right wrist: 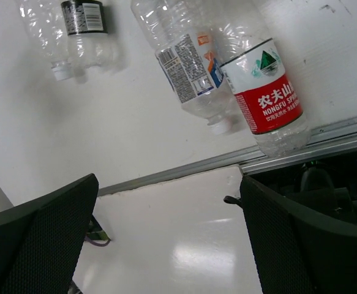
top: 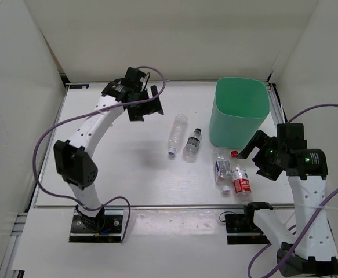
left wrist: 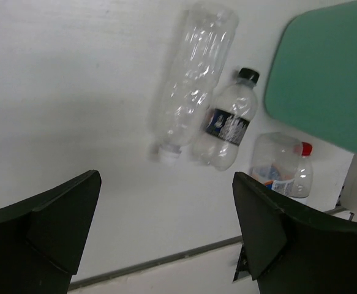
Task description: Put the plastic bottles in the bin
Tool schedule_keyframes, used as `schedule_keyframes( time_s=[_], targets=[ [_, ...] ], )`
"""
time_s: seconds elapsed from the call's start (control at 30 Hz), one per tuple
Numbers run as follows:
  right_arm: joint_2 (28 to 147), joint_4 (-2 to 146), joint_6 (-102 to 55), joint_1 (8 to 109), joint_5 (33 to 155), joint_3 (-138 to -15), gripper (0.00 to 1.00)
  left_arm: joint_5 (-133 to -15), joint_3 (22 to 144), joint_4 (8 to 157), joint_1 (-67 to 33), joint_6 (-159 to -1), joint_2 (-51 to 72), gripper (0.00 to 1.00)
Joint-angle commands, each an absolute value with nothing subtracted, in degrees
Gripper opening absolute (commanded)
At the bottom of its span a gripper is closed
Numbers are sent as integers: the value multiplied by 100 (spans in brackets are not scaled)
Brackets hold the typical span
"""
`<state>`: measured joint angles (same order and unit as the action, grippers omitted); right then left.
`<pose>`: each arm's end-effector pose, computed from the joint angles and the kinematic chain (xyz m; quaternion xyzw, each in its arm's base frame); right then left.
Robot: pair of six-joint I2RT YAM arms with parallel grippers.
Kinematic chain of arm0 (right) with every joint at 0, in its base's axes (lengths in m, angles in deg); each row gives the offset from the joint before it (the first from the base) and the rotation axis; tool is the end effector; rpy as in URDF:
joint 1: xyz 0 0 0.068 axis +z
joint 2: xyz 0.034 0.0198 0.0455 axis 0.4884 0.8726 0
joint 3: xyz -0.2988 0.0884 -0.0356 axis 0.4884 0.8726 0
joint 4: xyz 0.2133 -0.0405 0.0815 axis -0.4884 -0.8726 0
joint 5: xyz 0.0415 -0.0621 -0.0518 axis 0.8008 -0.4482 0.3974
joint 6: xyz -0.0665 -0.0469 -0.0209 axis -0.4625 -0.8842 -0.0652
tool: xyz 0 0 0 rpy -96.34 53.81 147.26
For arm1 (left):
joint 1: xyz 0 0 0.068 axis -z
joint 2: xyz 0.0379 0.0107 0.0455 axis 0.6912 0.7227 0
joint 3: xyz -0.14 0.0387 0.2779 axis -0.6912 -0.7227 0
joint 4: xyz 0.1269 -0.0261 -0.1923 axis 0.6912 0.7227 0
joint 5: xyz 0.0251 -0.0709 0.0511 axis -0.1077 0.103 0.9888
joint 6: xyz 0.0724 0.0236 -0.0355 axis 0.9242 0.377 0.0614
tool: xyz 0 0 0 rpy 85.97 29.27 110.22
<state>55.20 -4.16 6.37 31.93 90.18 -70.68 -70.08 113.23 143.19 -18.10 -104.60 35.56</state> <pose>0.0776 0.0091 0.3551 0.2697 0.9149 0.1343 0.2687 0.3306 -0.1647 0.3566 -0.0766 0.9550 -0.1775 0.2250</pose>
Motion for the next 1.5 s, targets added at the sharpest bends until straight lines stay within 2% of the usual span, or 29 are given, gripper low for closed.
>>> schedule_keyframes(
  time_s=[0.0,0.1,0.33,0.7,0.8,1.03,1.17,1.2,1.23,1.47],
  targets=[
    [5678,-349,184,3214,9436,-7437,100,-7262,12049,14136,-1718,-10320,4096,100],
    [5835,-68,16,3214,9497,-7499,100,-7332,12726,14136,-1657,-10320,4956,100],
    [6179,205,-432,3214,9682,-7824,100,-7552,13729,13768,-1218,-10110,6119,100],
    [6179,311,-687,3354,9604,-8044,100,-7772,13598,13503,-910,-9925,7086,99],
    [6179,311,-739,3477,9402,-8097,100,-7632,13379,13582,-910,-9925,7148,95],
    [6179,258,-740,3477,9225,-8150,100,-7894,13317,13513,-1024,-9925,7218,94],
    [6284,258,-740,3477,9173,-8202,100,-8150,13194,13459,-1024,-9977,7271,71],
    [6285,258,-740,3477,9173,-8263,100,-8089,13246,13459,-1024,-9978,7132,59],
    [6285,258,-740,3477,9173,-8264,100,-8010,13342,13459,-1024,-9978,7070,54],
    [6232,153,-635,3477,9050,-8317,100,-6675,14398,13373,-1182,-10284,5964,54]
  ],
)
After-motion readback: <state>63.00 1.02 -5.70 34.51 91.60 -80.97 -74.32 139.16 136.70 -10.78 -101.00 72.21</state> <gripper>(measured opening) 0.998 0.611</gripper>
